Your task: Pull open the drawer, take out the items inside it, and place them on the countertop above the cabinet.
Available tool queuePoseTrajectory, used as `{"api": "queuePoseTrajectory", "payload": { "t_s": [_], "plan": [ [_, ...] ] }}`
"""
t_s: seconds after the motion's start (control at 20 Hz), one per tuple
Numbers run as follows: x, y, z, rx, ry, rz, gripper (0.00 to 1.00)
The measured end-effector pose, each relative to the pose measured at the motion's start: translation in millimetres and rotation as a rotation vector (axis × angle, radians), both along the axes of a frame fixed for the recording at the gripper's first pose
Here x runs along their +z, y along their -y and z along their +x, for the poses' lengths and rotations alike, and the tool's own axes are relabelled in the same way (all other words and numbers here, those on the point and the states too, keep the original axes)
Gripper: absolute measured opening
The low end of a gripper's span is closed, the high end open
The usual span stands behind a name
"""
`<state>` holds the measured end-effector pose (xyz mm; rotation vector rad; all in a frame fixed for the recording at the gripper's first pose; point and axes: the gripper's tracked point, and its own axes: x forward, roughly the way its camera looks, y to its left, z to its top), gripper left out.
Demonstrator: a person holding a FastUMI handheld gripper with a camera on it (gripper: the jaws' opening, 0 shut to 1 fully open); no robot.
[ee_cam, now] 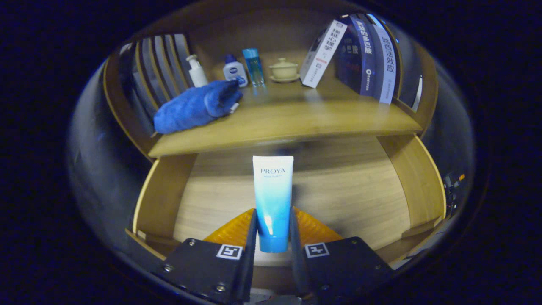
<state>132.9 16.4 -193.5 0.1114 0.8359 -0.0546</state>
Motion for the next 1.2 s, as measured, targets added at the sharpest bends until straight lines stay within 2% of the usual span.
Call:
{"api": "queuePoseTrajectory", "payload": {
  "t_s": [0.3, 0.5, 0.75, 0.95, 1.2],
  "plan": [
    [57.6, -1.0, -5.7, 0.007, 0.193, 0.018, 0.39],
    [99.3, 3.3, 7.1, 0.000, 0.307, 0.000, 0.39],
    [136.0, 13.9, 39.9, -0.005, 0.375, -0.053, 0.39],
    [155.2, 30.2, 78.5, -0.053, 0.437, -0.070, 0.39],
    [146.3, 49.6, 129.2, -0.106, 0.468, -0.099, 0.39]
  ]
}}
